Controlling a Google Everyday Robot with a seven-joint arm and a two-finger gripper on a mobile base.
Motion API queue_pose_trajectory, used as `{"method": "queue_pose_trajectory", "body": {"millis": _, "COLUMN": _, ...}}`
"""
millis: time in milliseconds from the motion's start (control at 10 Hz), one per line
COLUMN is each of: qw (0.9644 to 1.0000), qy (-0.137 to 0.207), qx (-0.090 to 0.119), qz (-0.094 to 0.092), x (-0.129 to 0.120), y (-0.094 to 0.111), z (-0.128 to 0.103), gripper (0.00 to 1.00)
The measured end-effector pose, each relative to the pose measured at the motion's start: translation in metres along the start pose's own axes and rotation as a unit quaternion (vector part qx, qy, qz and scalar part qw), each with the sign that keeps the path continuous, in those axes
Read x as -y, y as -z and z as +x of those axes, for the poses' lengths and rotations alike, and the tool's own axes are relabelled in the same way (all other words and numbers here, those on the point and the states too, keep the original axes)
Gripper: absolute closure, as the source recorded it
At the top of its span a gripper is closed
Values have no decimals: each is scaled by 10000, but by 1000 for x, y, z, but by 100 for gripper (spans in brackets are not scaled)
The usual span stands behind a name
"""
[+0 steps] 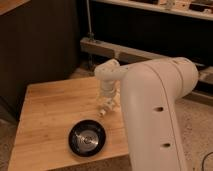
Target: Place the bottle in the ceramic bowl
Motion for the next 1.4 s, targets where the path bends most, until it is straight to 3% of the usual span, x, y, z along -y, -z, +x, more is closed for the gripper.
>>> {"method": "queue_pose_trajectory", "body": {"millis": 900, "qw": 9999, "qy": 52, "qx": -157, "qz": 23, "x": 1, "y": -8, "z": 1, "gripper": 20}}
{"method": "queue_pose_trajectory", "body": {"millis": 1200, "qw": 9993, "qy": 57, "qx": -366, "qz": -85, "x": 11, "y": -41, "z": 3, "gripper": 20}}
{"method": "queue_pose_trajectory", "body": {"millis": 1400, "qw": 9988, "qy": -1, "qx": -454, "qz": -184, "x": 17, "y": -51, "z": 2, "gripper": 24}}
